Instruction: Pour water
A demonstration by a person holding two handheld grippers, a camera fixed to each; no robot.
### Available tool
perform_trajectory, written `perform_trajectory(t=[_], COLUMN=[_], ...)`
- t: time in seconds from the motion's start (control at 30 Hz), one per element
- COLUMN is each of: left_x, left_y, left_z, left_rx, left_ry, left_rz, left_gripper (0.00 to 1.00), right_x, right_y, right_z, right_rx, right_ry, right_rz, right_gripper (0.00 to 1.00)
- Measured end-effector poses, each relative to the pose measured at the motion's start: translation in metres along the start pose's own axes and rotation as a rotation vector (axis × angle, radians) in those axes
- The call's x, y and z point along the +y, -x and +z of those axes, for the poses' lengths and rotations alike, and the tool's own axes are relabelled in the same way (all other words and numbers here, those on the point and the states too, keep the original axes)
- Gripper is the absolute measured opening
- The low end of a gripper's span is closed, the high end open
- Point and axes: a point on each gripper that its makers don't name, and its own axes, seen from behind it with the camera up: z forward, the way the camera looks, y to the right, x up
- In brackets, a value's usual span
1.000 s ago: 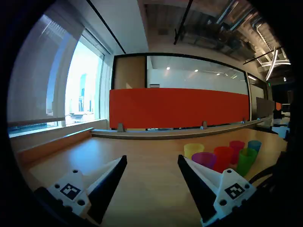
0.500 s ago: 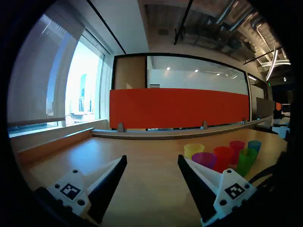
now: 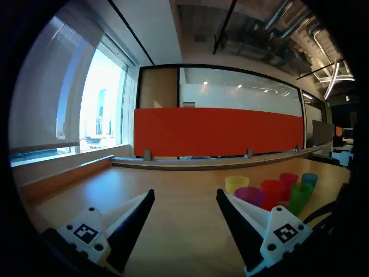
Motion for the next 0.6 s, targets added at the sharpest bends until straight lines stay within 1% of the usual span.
perform_trajectory(t=[0.17, 0.37, 0.47, 0.6], left_x=[-0.001, 0.0, -0.002, -0.002], left_y=[-0.027, -0.062, -0.075, -0.09], left_z=[0.001, 0.004, 0.006, 0.01], left_rx=[0.022, 0.032, 0.028, 0.013], left_ry=[0.015, 0.049, 0.049, 0.059], left_rz=[0.005, 0.022, 0.029, 0.019], left_gripper=[1.0, 1.0, 1.0, 1.0], right_x=[-0.002, -0.005, -0.003, -0.001], right_y=[-0.021, -0.055, -0.07, -0.089], right_z=[0.002, 0.007, 0.01, 0.014], right_rx=[-0.001, 0.008, 0.001, -0.009], right_ry=[-0.009, -0.022, -0.016, -0.006], right_rz=[-0.002, -0.01, -0.016, -0.02], right_gripper=[1.0, 1.0, 0.99, 1.0])
